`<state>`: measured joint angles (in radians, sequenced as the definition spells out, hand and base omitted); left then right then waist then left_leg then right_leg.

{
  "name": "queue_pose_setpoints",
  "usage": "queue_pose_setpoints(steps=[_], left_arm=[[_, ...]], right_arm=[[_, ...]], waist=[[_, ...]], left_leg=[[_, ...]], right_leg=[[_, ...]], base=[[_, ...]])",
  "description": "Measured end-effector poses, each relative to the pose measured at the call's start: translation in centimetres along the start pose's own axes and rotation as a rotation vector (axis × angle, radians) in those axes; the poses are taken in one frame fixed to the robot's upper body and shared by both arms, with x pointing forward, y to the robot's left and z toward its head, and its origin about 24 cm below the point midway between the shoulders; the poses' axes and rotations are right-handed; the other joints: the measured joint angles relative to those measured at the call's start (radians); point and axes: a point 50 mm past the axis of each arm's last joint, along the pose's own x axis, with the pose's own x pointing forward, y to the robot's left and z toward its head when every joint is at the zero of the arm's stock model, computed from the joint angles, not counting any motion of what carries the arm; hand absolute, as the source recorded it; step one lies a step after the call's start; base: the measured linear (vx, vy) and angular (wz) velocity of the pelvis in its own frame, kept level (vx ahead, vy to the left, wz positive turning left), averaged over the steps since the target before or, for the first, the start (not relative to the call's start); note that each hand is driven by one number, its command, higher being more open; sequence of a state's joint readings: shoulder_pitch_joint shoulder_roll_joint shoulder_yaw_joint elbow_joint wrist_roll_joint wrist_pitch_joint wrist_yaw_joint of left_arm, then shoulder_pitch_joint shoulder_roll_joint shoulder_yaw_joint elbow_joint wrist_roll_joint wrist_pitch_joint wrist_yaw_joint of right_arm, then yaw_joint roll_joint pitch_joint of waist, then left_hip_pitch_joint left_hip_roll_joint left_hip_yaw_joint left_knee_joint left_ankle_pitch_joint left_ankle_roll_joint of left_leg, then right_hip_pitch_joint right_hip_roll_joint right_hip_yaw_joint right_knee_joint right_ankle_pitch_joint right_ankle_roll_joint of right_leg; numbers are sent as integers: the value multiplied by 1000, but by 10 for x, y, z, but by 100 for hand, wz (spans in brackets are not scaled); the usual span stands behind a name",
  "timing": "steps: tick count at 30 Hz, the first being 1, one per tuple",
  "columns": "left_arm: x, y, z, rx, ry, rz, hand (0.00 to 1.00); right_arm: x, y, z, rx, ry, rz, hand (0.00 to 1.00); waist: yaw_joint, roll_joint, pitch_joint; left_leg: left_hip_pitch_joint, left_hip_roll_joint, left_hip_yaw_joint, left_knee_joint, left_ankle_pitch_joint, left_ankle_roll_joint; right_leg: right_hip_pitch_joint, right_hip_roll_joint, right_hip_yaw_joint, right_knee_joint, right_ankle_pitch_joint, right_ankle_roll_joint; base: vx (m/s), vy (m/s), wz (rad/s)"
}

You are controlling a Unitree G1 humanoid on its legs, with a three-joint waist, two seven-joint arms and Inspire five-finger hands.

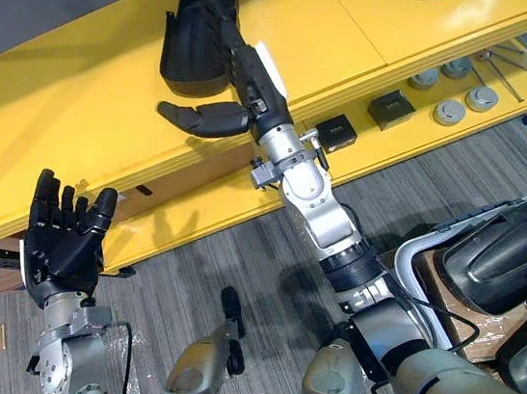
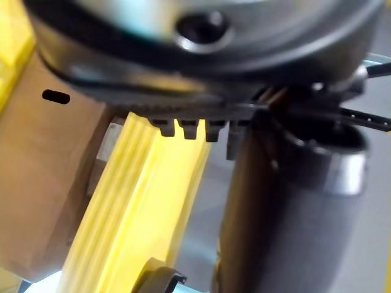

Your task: Walk over and take three plastic housings, then place them on the shelf

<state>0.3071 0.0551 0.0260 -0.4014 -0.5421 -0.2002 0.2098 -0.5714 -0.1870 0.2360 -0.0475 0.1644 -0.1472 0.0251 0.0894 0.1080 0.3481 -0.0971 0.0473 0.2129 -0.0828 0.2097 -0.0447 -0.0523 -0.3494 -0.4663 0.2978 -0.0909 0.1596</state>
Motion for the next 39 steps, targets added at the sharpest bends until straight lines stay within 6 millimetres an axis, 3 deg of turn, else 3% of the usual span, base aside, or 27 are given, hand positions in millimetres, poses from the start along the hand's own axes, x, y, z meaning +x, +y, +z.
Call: queue_pose_setpoints(steps=[2,6,9,14,16,17,20,23,33,39], left_arm=[[0,-1,0,-3,0,0,100],[2,-5,0,-12,-3,-7,100],[2,-5,-1,-13,-3,-5,100],[-7,-2,-9,2,44,20,100],[-10,0,-11,-4,53,35,100],[-11,-1,-12,-14,55,34,100],[-13,-2,-13,-40,63,36,100],[-14,-7,-15,-59,65,19,100],[-22,-22,-33,-136,150,-26,100],[-22,-22,-33,-180,140,-16,100]], right_arm=[[2,17,12,23,-53,105,100],[1,38,8,92,-23,237,100],[11,57,-13,144,102,327,100],[18,66,-77,132,430,249,100],[20,61,-87,99,481,213,100],[22,50,-92,71,502,151,100],[38,25,-90,43,493,9,100],[45,12,-85,38,464,-81,100],[54,-11,-73,-8,378,-355,100],[55,-25,-67,-41,358,-512,100]], waist=[[-9,0,0],[-5,0,0],[6,0,0],[51,4,0],[70,8,0],[86,18,6],[105,47,16],[125,64,23],[133,90,23],[141,91,24]], left_leg=[[2,-1,0,0,0,1],[6,-3,-8,0,-1,0],[16,-6,-20,0,0,0],[19,-23,-86,0,1,-10],[20,-25,-91,0,4,-7],[19,-29,-106,0,13,-4],[18,-40,-132,0,20,-2],[16,-40,-134,0,21,-2],[3,-56,-162,0,31,-1],[-8,-53,-154,0,32,-2]], right_leg=[[2,0,0,3,-1,1],[2,-10,-7,25,-19,3],[8,-21,-20,56,-41,1],[40,-51,-83,106,-88,1],[43,-52,-91,110,-89,4],[56,-54,-106,111,-91,6],[72,-70,-133,120,-99,8],[71,-72,-137,124,-102,6],[67,-101,-163,175,-132,15],[39,-103,-151,189,-140,8]], base=[[16,-40,-1],[-10,-42,7],[-24,-51,13],[-7,-54,36],[15,-41,23],[12,-38,32],[-3,-17,27],[-5,-19,4],[17,-51,9],[3,-48,-3]])
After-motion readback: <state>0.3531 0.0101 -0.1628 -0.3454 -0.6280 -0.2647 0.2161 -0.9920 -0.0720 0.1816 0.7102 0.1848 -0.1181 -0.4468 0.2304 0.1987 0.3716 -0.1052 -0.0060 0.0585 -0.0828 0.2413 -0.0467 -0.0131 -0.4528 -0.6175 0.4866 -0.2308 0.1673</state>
